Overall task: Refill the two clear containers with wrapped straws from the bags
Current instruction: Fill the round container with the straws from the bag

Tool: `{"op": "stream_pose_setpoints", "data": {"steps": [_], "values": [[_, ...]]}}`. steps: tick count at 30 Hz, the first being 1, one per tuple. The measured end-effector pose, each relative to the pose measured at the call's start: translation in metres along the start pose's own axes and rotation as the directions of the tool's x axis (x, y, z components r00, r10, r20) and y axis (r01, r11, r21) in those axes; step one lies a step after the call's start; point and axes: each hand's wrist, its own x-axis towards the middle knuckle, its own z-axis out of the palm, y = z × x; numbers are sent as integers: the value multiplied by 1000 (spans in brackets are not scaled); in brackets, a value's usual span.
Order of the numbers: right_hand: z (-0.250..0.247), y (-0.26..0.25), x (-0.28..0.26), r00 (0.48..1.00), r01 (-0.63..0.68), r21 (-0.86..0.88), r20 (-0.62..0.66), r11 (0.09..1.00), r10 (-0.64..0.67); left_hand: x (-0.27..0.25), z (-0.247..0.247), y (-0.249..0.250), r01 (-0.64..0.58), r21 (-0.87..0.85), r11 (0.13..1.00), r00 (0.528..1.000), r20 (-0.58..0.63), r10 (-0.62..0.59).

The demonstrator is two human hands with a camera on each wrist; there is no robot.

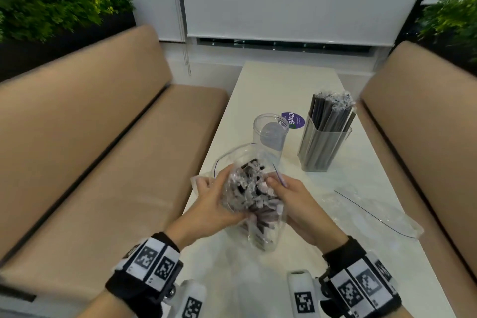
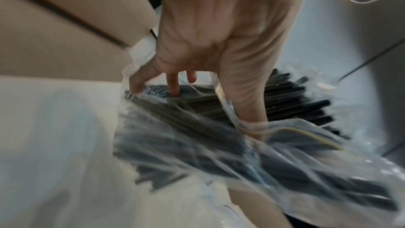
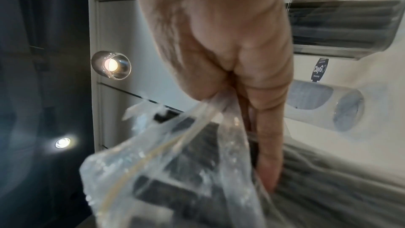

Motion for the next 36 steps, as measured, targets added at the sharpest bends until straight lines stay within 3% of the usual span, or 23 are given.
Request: {"op": "stream_pose_setpoints", "data": {"steps": [3,4,6,9,11,12,15,17,18,20,22,24,27,31,34,36], "values": [[-10,1,4,999,-33,-6,-16,999,33,2,-9,-10,-53,341,938,996,79,28],[-9,1,5,999,-46,-4,0,999,46,2,-9,-8,-95,356,930,991,126,53],[-5,1,7,998,-49,20,41,999,48,4,-6,-3,-165,119,979,978,145,147],[0,-4,11,995,-49,85,92,995,41,5,2,-1,-125,-202,971,991,17,131],[-3,-10,11,993,-13,39,115,999,9,7,7,-5,-117,-201,973,990,-101,98],[-5,-13,10,994,38,-63,107,997,-31,8,9,-9,-125,-191,974,979,-181,90],[-9,-16,9,988,154,-315,41,936,-148,16,12,-19,-75,-162,984,899,-437,-4],[-2,-12,9,995,96,-256,51,962,-86,18,20,-16,-69,-165,984,853,-522,-28],[4,-9,9,997,57,-185,58,981,-47,19,27,-14,-82,-179,980,855,-518,-23],[12,-1,16,998,67,-98,-10,993,-69,17,38,-11,-83,-186,979,904,-427,-5],[7,0,26,981,123,-85,-138,989,-134,16,34,-17,-27,-261,965,978,-207,-29],[-6,-3,32,980,94,-52,-171,994,-102,16,16,-24,51,-418,907,998,-8,-60],[-27,-8,38,991,-35,6,-128,999,35,21,-13,-26,-35,-352,935,999,1,38],[-33,-15,44,989,-99,3,-106,995,99,28,-23,-7,-178,-174,969,984,-8,179],[-31,-13,56,984,-158,107,-68,982,165,27,-21,15,-255,-62,965,962,80,259],[-33,-5,62,977,-213,186,39,959,209,26,-19,20,-226,-123,966,958,152,243]]}}
